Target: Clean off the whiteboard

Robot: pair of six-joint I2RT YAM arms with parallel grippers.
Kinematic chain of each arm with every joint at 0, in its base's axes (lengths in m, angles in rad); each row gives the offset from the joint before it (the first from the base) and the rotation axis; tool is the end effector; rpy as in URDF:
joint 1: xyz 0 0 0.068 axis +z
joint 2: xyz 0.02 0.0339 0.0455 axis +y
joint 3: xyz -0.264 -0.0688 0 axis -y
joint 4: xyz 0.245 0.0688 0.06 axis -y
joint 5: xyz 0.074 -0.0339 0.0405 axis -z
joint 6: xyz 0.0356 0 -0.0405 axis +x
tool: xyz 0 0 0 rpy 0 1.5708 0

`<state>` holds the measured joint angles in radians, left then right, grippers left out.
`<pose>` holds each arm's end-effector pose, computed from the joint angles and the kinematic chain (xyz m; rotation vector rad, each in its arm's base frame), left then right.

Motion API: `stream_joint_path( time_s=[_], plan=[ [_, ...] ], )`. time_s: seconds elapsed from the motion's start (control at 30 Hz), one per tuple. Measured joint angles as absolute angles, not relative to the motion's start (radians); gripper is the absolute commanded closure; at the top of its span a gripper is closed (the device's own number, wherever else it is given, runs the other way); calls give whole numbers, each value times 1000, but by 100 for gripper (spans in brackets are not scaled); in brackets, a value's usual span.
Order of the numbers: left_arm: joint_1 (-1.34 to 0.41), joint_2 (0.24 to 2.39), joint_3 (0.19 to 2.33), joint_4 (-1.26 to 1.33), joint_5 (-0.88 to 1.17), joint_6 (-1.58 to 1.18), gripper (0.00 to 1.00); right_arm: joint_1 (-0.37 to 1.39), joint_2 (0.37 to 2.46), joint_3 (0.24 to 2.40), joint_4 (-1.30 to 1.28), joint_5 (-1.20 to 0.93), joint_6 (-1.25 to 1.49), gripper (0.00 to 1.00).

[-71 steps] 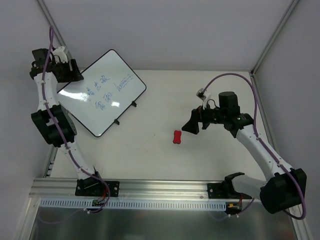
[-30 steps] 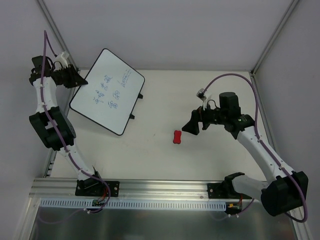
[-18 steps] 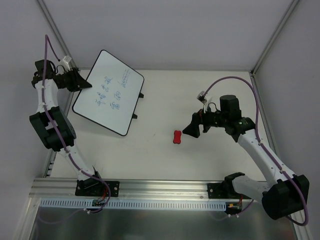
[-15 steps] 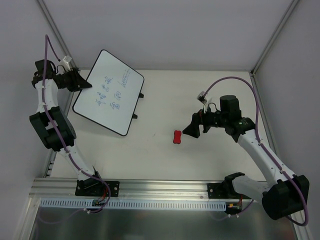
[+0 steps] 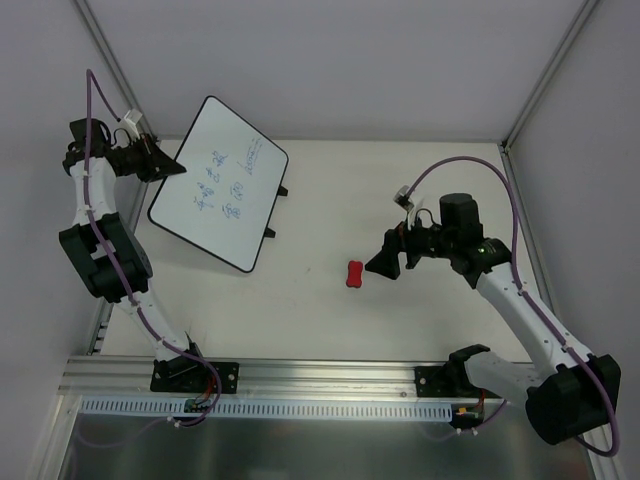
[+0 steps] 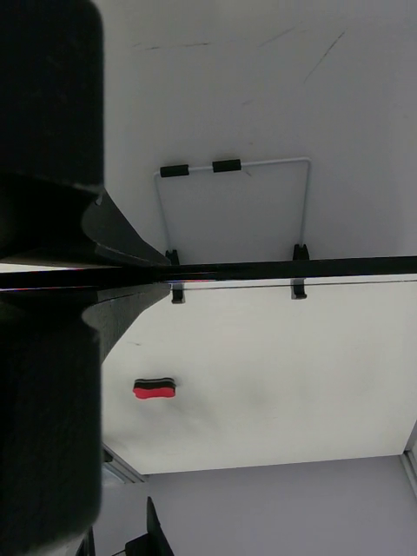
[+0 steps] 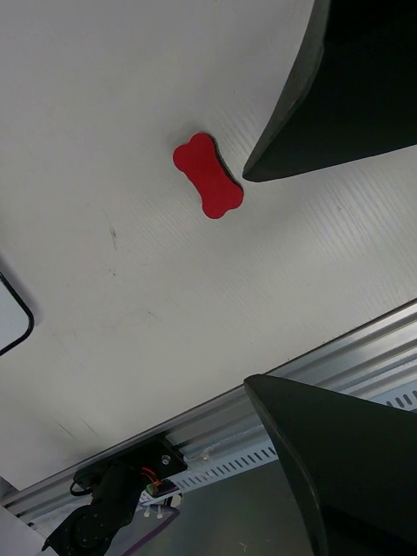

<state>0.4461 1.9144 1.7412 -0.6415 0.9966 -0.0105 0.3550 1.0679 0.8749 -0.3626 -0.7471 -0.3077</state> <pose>0.3960 0.1562 0.3110 -0.0325 2.1004 -0.9146 0.2070 0.1026 0.3039 -1.0717 1.7637 0.8166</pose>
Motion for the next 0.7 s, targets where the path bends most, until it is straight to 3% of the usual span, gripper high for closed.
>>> stream_joint_path(
  time_s=[0.7],
  plan=[
    [433,1858,1860,-678,988,-64,100,397,1022,845,-360,-522,-261,1]
  ],
)
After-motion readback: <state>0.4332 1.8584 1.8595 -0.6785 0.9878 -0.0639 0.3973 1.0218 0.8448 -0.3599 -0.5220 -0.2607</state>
